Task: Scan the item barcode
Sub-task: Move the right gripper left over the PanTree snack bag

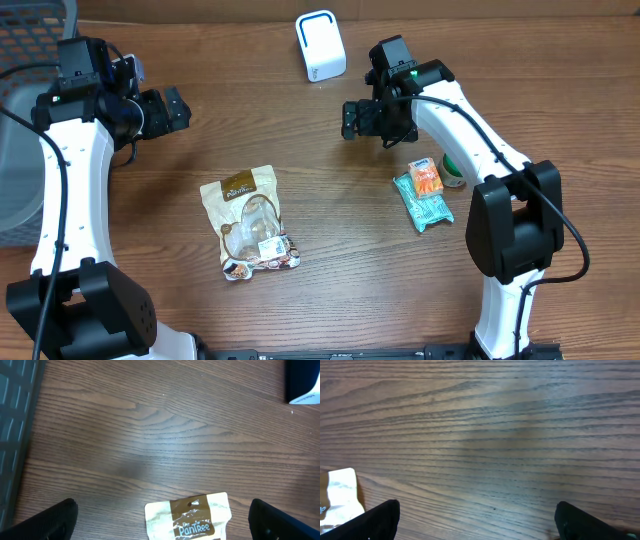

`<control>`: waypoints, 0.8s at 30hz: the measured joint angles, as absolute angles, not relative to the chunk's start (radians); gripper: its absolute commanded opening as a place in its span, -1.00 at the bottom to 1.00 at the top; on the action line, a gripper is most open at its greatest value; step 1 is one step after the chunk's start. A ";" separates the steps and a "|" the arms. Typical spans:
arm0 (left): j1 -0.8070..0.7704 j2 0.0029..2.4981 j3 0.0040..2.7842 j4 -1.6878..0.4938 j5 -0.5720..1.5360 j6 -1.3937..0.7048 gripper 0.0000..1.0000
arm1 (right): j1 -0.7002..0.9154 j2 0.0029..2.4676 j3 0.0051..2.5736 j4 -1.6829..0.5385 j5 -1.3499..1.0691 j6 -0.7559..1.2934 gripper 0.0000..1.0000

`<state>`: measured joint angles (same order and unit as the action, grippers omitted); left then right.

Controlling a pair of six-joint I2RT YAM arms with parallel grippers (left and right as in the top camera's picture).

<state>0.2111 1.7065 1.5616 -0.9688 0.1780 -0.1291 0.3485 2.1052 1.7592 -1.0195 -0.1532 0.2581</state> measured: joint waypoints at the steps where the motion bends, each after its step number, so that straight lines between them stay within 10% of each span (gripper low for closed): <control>1: 0.211 1.707 1.562 -0.968 0.178 -0.129 0.99 | 0.348 2.105 1.759 -1.023 -0.156 0.260 1.00; 24: 0.211 1.707 1.562 -0.969 0.178 -0.129 1.00 | 0.522 2.093 1.759 -0.883 -0.389 0.171 1.00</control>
<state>0.2111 1.7065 1.5616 -0.9688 0.1780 -0.1291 0.5220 2.0926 1.7592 -0.8825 -0.3885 0.1711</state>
